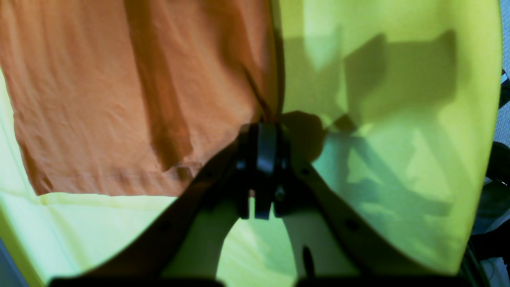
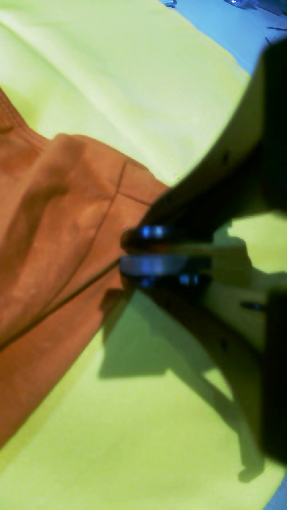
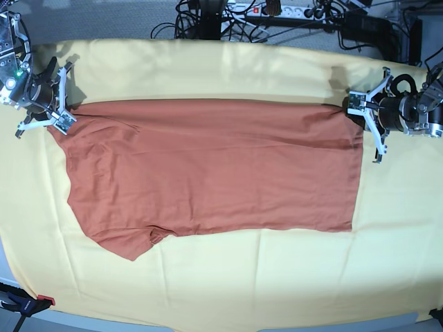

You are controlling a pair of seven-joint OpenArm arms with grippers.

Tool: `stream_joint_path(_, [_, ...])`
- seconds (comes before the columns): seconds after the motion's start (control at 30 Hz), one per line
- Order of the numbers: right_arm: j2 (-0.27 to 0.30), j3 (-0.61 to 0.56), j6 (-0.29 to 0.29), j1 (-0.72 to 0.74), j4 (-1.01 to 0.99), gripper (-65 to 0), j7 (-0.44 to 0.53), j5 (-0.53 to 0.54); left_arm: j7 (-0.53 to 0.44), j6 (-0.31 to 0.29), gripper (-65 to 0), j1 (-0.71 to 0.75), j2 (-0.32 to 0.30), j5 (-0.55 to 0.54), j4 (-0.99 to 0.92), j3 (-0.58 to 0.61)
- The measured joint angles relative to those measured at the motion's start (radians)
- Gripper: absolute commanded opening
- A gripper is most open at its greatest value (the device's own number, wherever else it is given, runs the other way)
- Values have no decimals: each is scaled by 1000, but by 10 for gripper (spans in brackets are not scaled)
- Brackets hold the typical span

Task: Fold the T-shirt properly
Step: 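Hold the collar-side edge and adjust the grip with both grippers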

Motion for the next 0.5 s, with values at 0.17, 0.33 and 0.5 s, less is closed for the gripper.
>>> stream_joint_path(0.17, [0, 0, 0, 0, 0, -650, -7, 0, 0, 0, -650, 0, 0, 0, 0, 0])
stream_joint_path(0.33, [0, 0, 0, 0, 0, -650, -8, 0, -1, 1, -650, 0, -9, 0, 0, 0])
stream_joint_path(0.5, [0, 0, 0, 0, 0, -650, -8, 0, -1, 3, -650, 0, -17, 0, 0, 0])
